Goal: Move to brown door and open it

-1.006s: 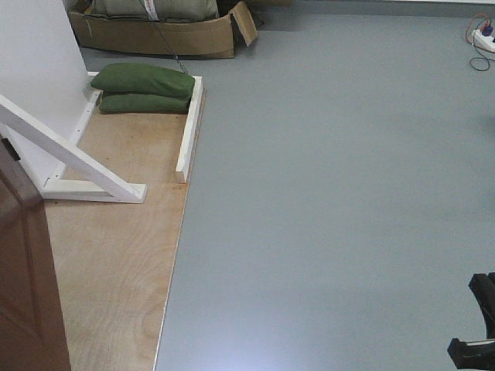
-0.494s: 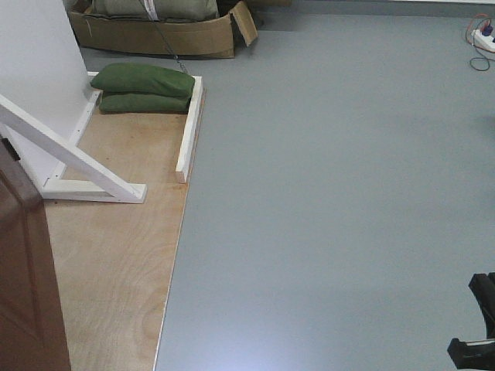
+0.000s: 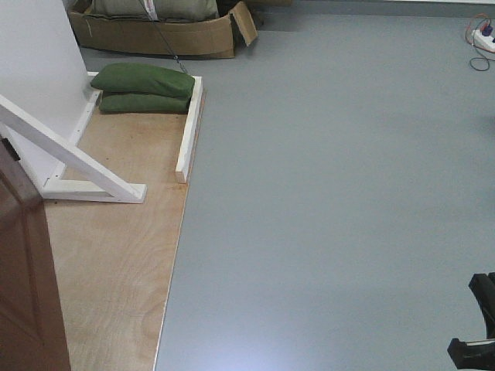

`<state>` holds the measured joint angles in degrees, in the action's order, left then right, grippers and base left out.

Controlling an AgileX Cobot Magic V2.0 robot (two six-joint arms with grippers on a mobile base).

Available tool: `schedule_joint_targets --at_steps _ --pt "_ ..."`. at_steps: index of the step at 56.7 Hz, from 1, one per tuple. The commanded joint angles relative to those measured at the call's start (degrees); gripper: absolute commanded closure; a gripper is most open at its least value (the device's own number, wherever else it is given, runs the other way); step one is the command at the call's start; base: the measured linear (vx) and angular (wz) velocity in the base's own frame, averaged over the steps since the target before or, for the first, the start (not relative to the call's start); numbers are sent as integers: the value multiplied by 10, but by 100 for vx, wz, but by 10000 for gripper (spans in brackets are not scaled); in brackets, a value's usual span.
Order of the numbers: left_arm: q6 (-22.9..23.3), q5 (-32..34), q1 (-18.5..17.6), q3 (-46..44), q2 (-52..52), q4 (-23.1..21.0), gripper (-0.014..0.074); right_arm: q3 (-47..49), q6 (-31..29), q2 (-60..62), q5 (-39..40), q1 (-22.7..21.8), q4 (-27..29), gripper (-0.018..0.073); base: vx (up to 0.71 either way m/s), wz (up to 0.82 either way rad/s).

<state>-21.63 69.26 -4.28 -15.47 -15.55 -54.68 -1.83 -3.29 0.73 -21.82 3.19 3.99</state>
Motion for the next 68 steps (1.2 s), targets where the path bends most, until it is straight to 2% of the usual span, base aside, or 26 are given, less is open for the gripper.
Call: schedule_joint_targets --at_steps 1,8,17,33,43,55,68 --pt "-31 46 -1 -47 -26 -13 600 -2 -5 3 44 -1 -2 559 0 0" --pt "-117 45 -1 -92 -57 -34 600 -2 -5 3 44 -1 -2 559 0 0" --pt "-183 42 -1 -137 -89 -41 600 -2 -5 3 44 -1 -2 559 0 0" --pt "-192 30 -1 -180 -123 -99 600 -2 -5 3 44 -1 -2 559 0 0" --pt "-192 -9 -1 -194 -139 -131 600 -2 -5 3 44 -1 -2 559 0 0" --pt "-192 -103 -1 -194 -144 -129 600 -2 -5 3 44 -1 -2 559 0 0" --pt "-192 -169 -1 -194 -144 -129 600 -2 -5 3 44 -1 -2 559 0 0"
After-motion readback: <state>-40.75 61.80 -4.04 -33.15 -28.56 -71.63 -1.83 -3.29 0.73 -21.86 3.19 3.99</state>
